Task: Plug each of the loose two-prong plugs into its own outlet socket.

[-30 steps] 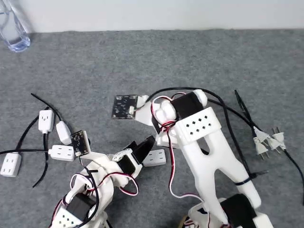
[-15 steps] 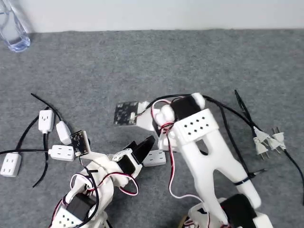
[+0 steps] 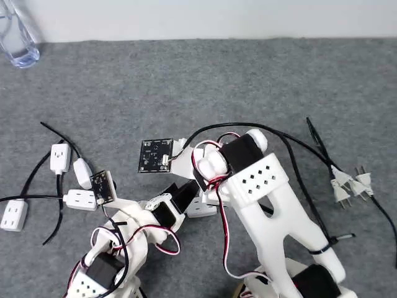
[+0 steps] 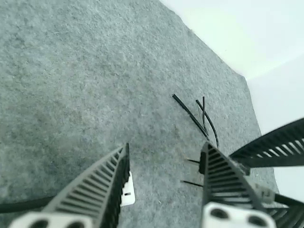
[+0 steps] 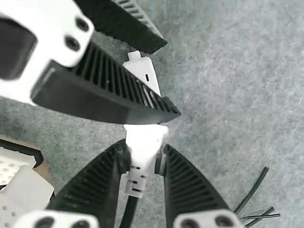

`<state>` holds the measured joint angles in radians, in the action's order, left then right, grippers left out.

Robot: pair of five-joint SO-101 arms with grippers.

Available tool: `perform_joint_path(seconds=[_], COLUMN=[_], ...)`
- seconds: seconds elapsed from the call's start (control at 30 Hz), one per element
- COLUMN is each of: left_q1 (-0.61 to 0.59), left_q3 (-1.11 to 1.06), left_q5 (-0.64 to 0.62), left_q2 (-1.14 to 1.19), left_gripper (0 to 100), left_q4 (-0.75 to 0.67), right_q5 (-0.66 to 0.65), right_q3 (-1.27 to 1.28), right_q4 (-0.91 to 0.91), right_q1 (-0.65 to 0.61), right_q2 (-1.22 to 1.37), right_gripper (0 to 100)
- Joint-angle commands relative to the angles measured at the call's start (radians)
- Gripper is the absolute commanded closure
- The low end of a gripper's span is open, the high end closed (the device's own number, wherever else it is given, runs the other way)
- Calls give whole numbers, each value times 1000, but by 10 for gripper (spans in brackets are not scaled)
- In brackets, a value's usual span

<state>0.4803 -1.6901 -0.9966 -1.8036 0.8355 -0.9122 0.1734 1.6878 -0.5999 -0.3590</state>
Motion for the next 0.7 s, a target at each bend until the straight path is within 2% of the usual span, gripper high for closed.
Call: perform_joint_path(seconds=[0.0, 0.67], left_q1=[6, 6], left_q3=[5, 5], left_q5=[8, 8], left_q2=[-6, -6], left_gripper=[772, 772], left_q4=[-20, -18], right_q5=[12, 74], right_q3=[-60, -149], right_q4=[1, -15], right_q1=[-18, -19], right_q2=[-42, -38], right_gripper=[989, 989])
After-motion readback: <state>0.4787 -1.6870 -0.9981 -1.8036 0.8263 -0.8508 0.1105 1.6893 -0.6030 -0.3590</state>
